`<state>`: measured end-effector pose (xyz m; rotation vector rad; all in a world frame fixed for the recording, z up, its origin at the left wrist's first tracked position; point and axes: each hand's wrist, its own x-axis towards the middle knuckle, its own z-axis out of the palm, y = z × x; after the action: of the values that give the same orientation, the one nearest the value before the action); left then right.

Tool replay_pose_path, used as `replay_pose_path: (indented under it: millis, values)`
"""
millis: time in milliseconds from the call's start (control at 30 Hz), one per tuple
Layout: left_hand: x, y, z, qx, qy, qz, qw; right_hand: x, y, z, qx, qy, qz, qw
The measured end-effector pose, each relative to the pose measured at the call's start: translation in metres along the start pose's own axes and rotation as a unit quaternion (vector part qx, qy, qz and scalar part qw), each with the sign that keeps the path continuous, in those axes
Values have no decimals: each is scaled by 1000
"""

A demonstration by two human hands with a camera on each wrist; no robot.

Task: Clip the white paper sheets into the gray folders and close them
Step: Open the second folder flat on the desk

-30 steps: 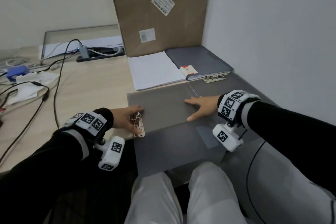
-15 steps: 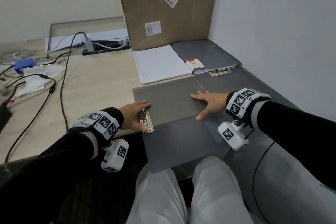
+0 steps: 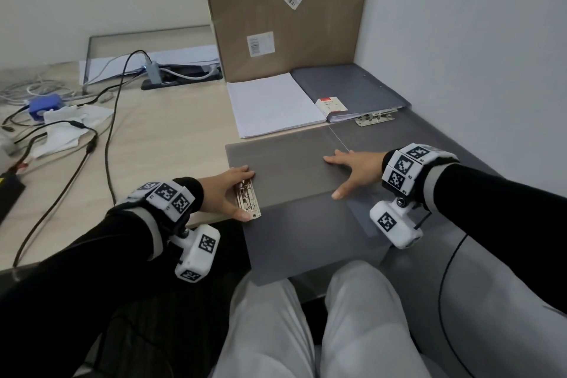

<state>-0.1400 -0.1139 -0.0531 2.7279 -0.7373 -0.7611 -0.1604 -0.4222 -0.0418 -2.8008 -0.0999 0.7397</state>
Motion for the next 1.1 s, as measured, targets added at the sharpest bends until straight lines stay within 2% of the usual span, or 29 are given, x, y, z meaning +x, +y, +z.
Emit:
replay_pose_path:
  millis: [333,400,500,567,667,733,800,933,1100]
  values:
    - [2,6,7,-10,61,-27,998,-1,-1,2,2,9,-3,1000]
    - [1,7,5,-16,52,-22,998,-1,-1,2,2,9,-3,1000]
    - [-2,2,-6,-96,42,-13,994,-1,0,2,1,6,0,1000]
    - [-5,2,-13,-197,83,-41,976,0,1,2,1,2,3,1000]
    - [3,-3,-20,-282,159,-73,944,0,2,4,12,2,-2,1000]
    - [11,-4,-21,-355,219,-101,903,0,2,4,19,2,-7,1000]
    - [19,-9,-24,-376,268,-142,876,0,3,4,19,2,-11,1000]
    - [31,-16,-25,-330,243,-198,891,-1,4,4,19,-3,-15,1000]
    - [34,-20,-32,-319,201,-210,902,-1,1,5,20,-9,-14,1000]
